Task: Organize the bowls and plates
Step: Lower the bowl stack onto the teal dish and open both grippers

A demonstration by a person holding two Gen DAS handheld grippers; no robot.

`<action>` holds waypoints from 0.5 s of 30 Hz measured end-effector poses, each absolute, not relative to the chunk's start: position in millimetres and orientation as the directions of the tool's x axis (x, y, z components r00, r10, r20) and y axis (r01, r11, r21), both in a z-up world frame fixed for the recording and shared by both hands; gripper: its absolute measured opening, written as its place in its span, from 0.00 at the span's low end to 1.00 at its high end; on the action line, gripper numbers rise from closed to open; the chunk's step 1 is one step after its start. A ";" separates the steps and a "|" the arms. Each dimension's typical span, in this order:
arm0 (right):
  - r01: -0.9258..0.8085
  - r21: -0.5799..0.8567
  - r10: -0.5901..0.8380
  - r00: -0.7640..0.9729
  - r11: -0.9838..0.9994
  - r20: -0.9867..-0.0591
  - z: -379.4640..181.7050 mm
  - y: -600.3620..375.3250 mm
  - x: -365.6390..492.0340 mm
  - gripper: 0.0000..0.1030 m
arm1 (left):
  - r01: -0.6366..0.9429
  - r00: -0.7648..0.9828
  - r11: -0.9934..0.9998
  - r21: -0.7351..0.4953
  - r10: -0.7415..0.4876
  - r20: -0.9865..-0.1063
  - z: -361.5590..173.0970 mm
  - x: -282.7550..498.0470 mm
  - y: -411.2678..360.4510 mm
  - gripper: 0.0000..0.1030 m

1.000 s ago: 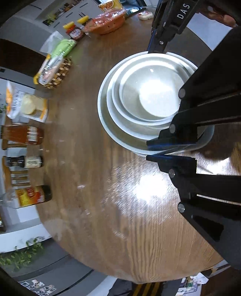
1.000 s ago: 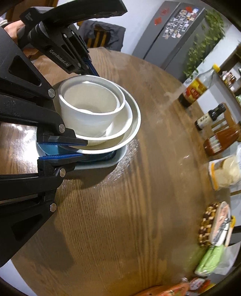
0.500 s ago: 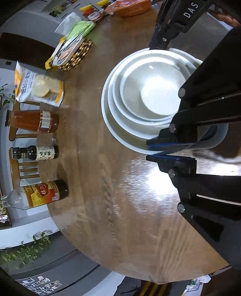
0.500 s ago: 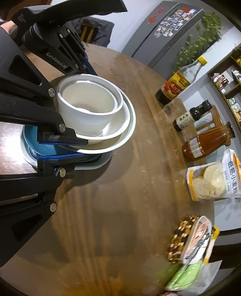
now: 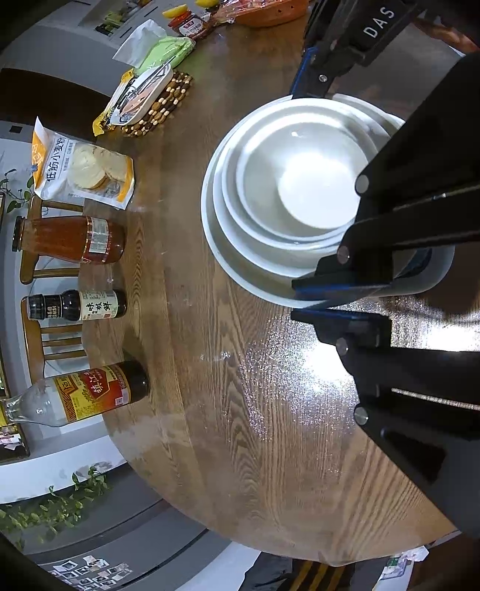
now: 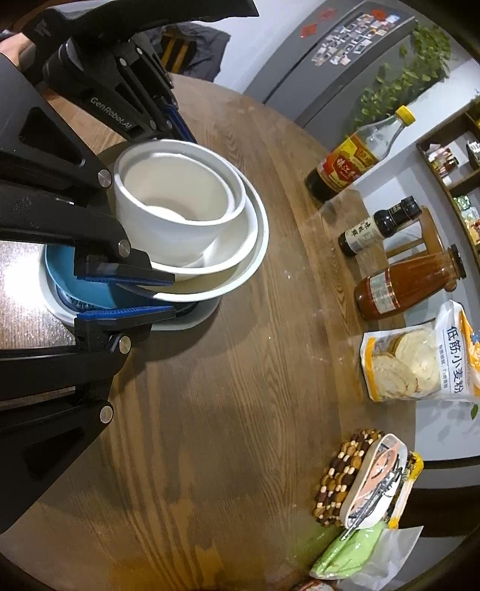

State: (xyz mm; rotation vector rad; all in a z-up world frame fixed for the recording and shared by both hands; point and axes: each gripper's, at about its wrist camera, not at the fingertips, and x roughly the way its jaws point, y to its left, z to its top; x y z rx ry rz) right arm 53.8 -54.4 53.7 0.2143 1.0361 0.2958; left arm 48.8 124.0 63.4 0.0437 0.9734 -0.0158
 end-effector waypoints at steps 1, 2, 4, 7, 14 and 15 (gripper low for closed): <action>-0.139 0.307 0.336 0.475 0.941 -0.813 53.9 -54.1 54.1 0.12 | 0.030 0.562 0.999 0.027 0.006 -0.827 63.4 49.2 124.8 0.11; -0.139 0.302 0.331 0.476 0.943 -0.815 54.2 -53.6 53.9 0.13 | 0.028 0.562 0.999 0.024 0.004 -0.827 63.2 49.5 125.8 0.14; -0.138 0.295 0.325 0.476 0.945 -0.817 54.5 -52.8 53.9 0.12 | 0.020 0.563 0.999 0.027 0.011 -0.826 63.3 48.9 128.6 0.20; -0.138 0.286 0.317 0.475 0.948 -0.821 55.2 -52.1 54.7 0.13 | 0.016 0.563 0.999 0.031 0.016 -0.826 63.4 48.2 130.5 0.25; -0.114 0.228 0.255 0.474 0.967 -0.843 58.3 -51.4 55.6 0.13 | 0.009 0.559 0.999 0.052 0.038 -0.828 64.1 47.5 132.3 0.39; -0.110 0.212 0.238 0.477 0.971 -0.846 59.2 -51.9 56.0 0.13 | 0.005 0.557 0.998 0.056 0.044 -0.829 64.4 47.6 133.0 0.43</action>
